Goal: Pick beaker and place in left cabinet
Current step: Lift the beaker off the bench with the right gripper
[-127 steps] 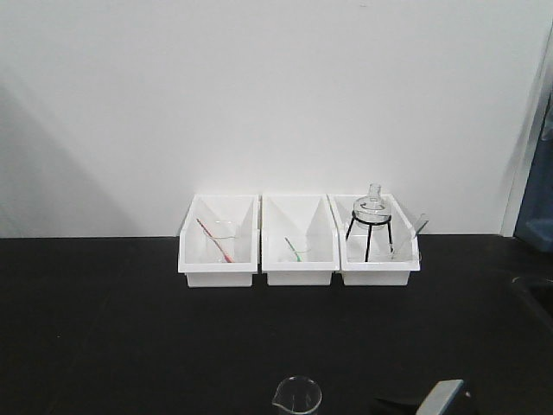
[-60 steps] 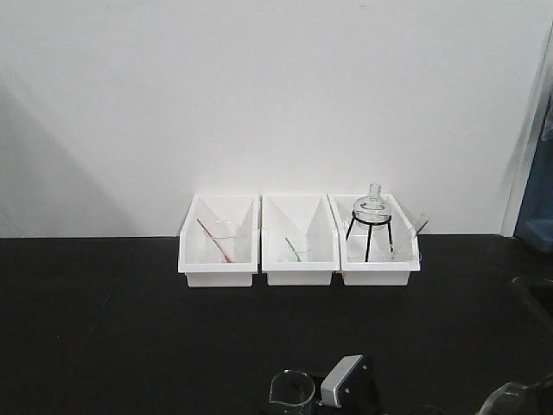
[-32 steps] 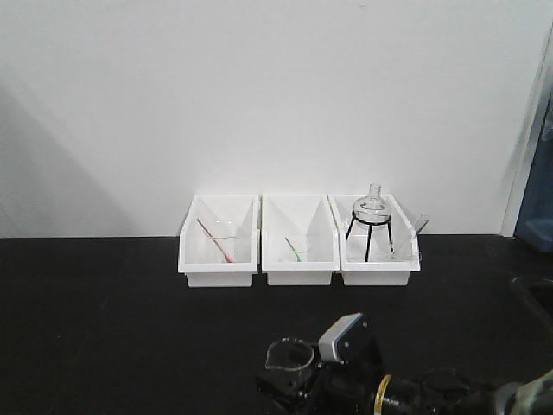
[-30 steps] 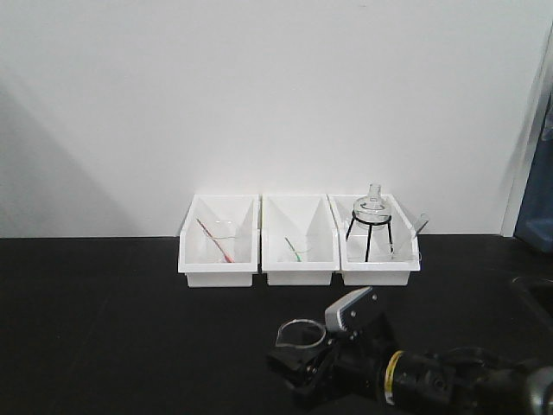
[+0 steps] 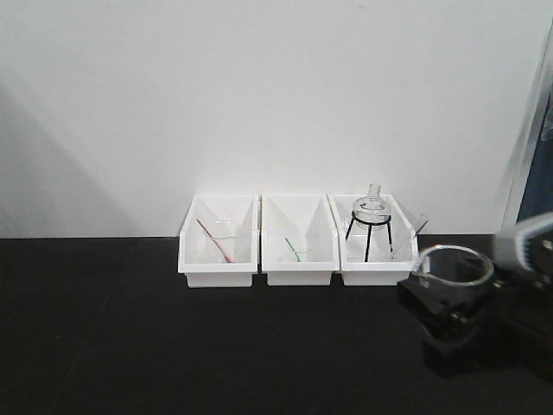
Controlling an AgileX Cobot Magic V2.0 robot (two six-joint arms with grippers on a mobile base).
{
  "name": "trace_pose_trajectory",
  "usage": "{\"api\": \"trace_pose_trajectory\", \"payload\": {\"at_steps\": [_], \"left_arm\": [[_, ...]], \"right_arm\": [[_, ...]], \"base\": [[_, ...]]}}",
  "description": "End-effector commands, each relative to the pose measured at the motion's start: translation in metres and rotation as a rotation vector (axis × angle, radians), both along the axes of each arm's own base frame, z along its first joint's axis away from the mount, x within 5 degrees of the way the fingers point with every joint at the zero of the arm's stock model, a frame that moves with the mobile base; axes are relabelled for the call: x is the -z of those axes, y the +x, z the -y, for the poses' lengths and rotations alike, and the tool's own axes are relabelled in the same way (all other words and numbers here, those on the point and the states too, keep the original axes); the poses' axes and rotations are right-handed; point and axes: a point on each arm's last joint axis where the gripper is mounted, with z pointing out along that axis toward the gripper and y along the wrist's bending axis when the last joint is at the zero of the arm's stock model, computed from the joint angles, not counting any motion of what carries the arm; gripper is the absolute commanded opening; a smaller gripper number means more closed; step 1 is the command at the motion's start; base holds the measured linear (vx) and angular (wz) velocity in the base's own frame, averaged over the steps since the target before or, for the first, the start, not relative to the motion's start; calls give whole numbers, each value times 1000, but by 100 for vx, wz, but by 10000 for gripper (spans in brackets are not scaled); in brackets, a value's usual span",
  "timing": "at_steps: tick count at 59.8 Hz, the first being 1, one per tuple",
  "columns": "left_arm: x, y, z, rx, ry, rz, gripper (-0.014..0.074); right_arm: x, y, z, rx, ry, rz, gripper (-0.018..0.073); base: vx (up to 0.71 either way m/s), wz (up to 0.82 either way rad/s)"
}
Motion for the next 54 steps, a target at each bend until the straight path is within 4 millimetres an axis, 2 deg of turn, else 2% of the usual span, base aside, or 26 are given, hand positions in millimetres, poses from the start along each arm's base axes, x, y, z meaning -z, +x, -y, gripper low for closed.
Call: {"api": "trace_pose_trajectory", "payload": {"at_steps": [1, 13, 24, 32, 54], "left_arm": [[-12, 1, 1, 18, -4, 99, 4], [-12, 1, 1, 18, -4, 99, 4], [-12, 1, 1, 18, -4, 99, 4], [-12, 1, 1, 18, -4, 99, 4], [-12, 1, 1, 18, -4, 99, 4]], "right_arm": [[-6, -29, 17, 84, 39, 68, -5], [24, -74, 47, 247, 55, 118, -5], [44, -97, 55, 258, 74, 139, -5], [48, -103, 58, 260, 50, 165, -5], [48, -103, 58, 258, 47, 165, -5]], "base": [[0, 0], [0, 0], [0, 0], [0, 0], [0, 0]]}}
